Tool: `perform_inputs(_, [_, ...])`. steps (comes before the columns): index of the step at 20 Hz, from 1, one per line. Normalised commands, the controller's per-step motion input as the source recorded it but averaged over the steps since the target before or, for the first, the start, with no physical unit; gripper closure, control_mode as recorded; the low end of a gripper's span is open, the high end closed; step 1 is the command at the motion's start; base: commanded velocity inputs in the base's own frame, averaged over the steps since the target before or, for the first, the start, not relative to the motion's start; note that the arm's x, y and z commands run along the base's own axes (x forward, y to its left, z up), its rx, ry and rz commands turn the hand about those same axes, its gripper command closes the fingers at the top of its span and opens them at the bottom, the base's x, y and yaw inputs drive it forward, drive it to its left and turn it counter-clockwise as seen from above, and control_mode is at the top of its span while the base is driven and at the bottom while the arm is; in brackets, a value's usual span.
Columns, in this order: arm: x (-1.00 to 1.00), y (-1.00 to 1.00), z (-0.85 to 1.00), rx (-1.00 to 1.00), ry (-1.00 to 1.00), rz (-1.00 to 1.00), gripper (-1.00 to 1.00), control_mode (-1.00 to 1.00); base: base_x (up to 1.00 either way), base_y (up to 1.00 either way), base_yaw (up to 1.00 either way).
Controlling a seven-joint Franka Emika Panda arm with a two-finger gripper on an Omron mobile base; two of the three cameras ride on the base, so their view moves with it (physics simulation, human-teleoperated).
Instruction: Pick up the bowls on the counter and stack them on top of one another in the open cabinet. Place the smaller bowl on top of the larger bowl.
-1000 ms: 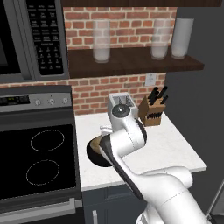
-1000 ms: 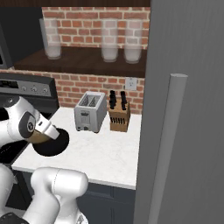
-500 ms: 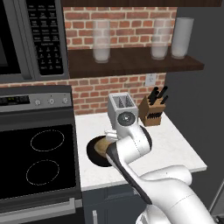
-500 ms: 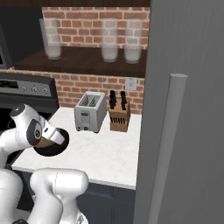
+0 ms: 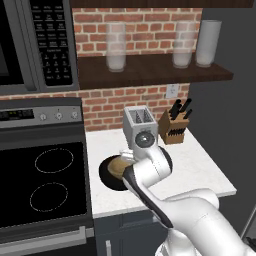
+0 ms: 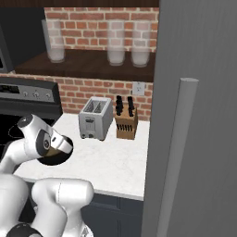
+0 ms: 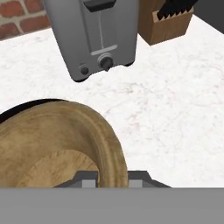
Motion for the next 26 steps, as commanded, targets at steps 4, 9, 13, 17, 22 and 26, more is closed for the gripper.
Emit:
perform_inputs(4, [0.25,0.04,-0.18,0.0,0.0,0.0,1.0,-1.0,0.0,0.0,0.0])
perform_inputs(9, [0.05,0.08,-0.16,0.0,0.01,0.0,1.0,-1.0,0.0,0.0,0.0])
perform_inputs(13, [0.04,0.12,-0.19,-0.02,0.04,0.0,1.0,-1.0,0.0,0.0,0.0])
perform_inputs(17, [0.03,0.04,-0.17,0.0,0.04,0.0,1.0,-1.0,0.0,0.0,0.0])
perform_inputs(22, [0.0,0.0,-0.14,0.0,0.01,0.0,1.0,-1.0,0.0,0.0,0.0])
perform_inputs(26, [0.0,0.0,-0.13,0.0,0.0,0.0,1.0,-1.0,0.0,0.0,0.0])
